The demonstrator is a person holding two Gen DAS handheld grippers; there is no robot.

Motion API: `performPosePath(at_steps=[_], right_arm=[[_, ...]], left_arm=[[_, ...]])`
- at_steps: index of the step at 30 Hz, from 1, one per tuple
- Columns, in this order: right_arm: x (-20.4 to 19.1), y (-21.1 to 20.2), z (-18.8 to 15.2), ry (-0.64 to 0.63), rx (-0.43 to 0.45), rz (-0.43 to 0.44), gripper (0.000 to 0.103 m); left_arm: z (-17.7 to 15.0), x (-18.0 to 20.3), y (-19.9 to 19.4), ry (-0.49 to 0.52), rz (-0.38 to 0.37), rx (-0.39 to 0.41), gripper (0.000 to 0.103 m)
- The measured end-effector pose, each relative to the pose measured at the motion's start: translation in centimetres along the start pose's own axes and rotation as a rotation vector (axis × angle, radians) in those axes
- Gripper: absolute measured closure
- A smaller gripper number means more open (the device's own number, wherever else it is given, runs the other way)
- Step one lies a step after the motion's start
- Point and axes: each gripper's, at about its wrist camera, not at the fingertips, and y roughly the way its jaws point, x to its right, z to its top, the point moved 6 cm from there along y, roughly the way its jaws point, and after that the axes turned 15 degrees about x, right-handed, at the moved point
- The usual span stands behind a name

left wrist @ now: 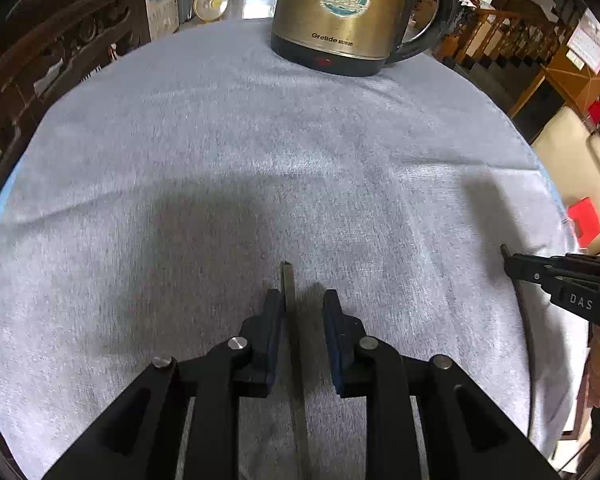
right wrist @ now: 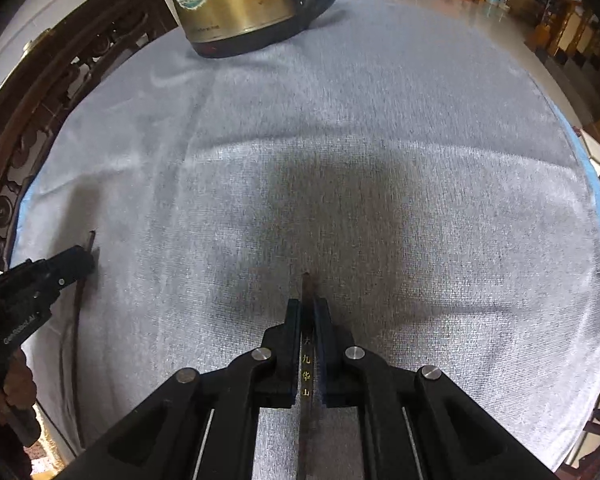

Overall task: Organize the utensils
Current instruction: 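Grasp a dark chopstick with the right tool while the left tool grasps another, then lift both chopsticks over the grey cup and lower them in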

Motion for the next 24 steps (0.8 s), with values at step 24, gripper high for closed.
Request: performPosePath(at_steps=[24], right_arm=[[1.9, -14.7, -3.8, 0.148, 0.443, 0.077, 0.096]], left_arm=[[-1.3, -2.9, -16.1, -0.144, 0.080, 0.403, 0.098]])
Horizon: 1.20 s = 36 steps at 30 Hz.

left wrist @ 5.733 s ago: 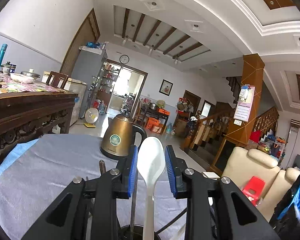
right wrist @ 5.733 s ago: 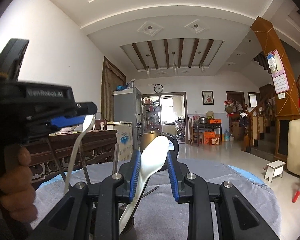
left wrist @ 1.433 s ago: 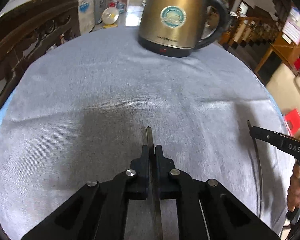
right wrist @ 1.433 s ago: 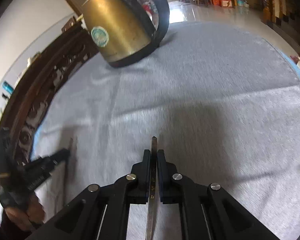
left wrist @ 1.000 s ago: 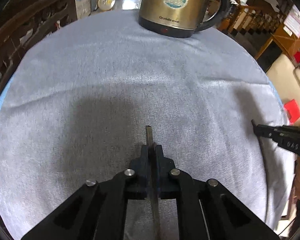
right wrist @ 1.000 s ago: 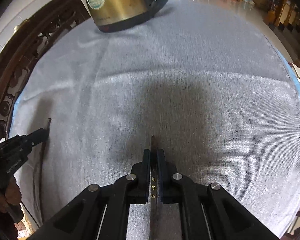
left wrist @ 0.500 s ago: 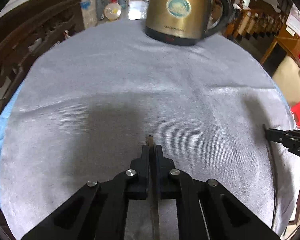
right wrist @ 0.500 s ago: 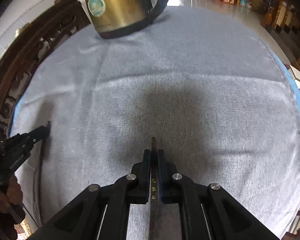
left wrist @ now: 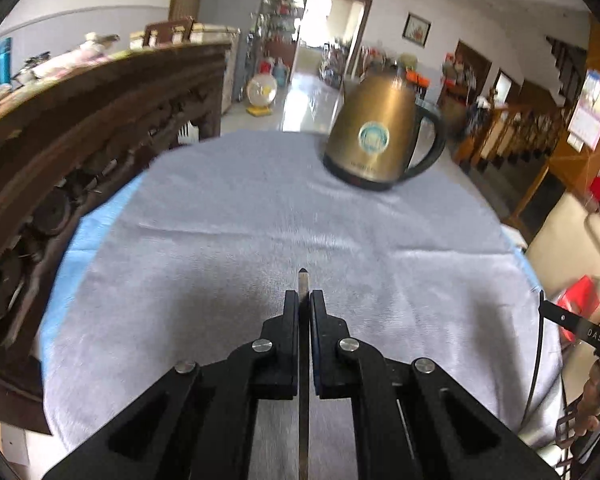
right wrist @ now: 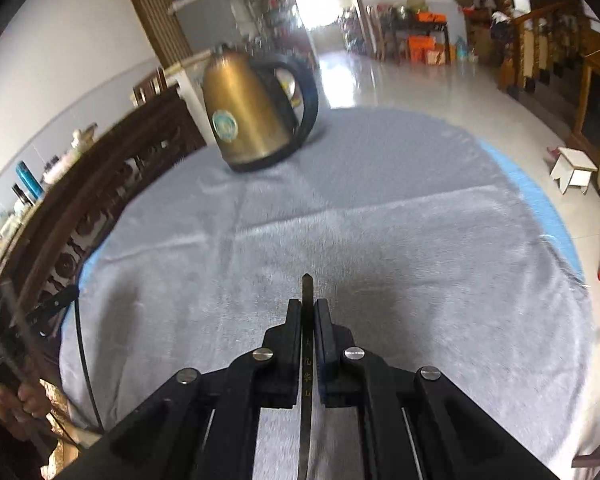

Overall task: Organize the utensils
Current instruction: 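Lift both chopsticks over the grey cup and lower them in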

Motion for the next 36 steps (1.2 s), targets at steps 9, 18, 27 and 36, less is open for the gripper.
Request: performPosePath(at_steps=[9, 18, 27, 36], right_arm=[[-0.5, -9.0, 0.5, 0.032, 0.206, 0.016, 0.096], [-1.1, -15.0, 0.4, 0.034, 0.326, 0.035, 0.096], [-1.7, -18.5, 0.9, 0.026, 0.398, 0.053, 0.096], [-3.8, -21.7, 1.6, -0.036, 0.480, 0.065, 0.096]], left_arm=[[0.7, -0.1, -8.1, -0.044, -0.004, 0.130, 0.098], [0.8, 1.0, -13.8, -0.057, -0.016, 0.223, 0.098], [1.9, 2.7, -17.8, -0.026, -0.044, 0.301, 0.098], [4.2, 4.3, -21.4, -0.021, -0.104, 0.375, 0.098]])
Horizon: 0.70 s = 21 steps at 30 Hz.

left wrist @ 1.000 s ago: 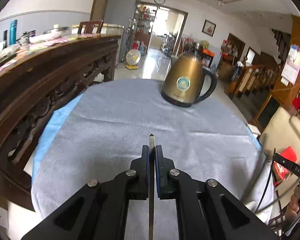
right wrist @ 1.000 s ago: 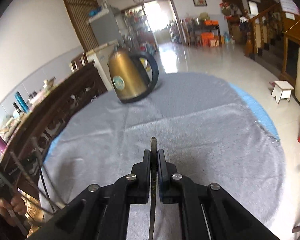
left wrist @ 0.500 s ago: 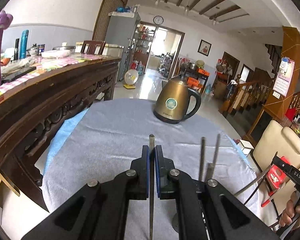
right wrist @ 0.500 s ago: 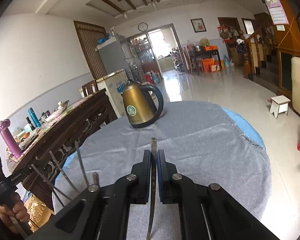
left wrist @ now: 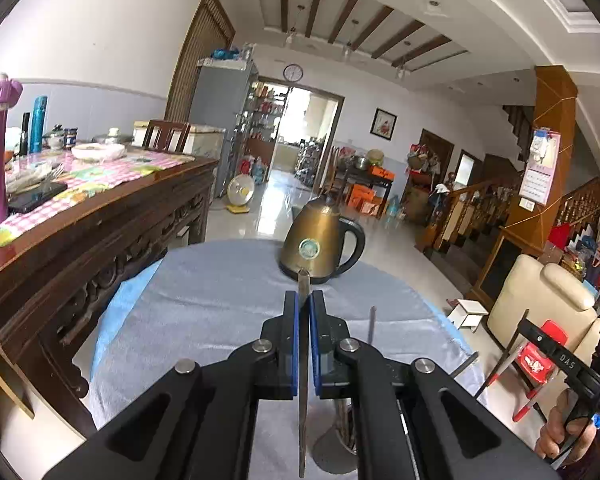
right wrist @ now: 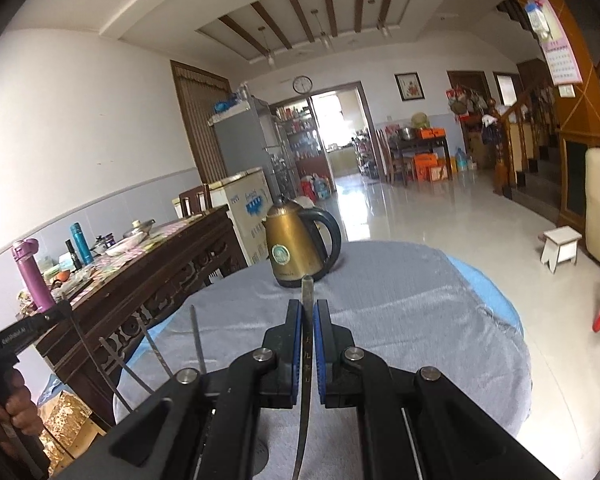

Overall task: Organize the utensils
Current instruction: 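Lift both chopsticks over the grey cup and lower them in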

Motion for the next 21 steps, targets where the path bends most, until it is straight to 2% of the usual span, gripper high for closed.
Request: performPosePath(at_steps=[21], right_arm=[[-4.5, -2.8, 3.9, -0.031, 0.069, 0.130, 0.096]], left_arm=[[4.3, 3.0, -3.0, -0.053, -0.090, 0.098, 0.098]])
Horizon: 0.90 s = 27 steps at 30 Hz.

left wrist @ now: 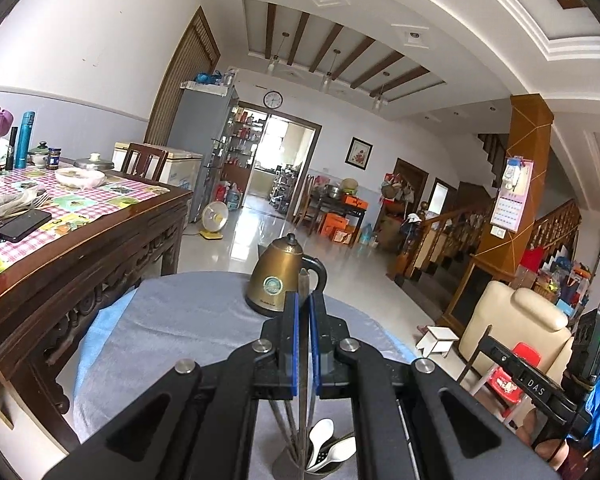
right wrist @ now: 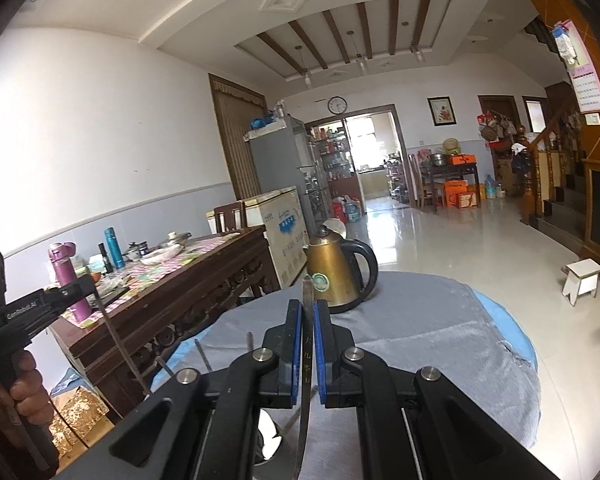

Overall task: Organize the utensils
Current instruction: 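Lift both chopsticks over the grey cup and lower them in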

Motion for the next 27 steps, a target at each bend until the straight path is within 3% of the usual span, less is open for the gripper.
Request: performPosePath(at_steps=[13, 27], right_arm=[[-2.7, 0.7, 1.8, 0.022, 0.064, 0.063, 0.096], [-4.7, 3.0, -0.5, -0.020, 0.042, 0.074, 0.096]], left_arm=[[-0.1, 1.4, 1.4, 0.001, 0.001, 0.013, 0.098], [-2.3, 2.2, 3.4, 0.025, 0.021, -0.031, 0.098]])
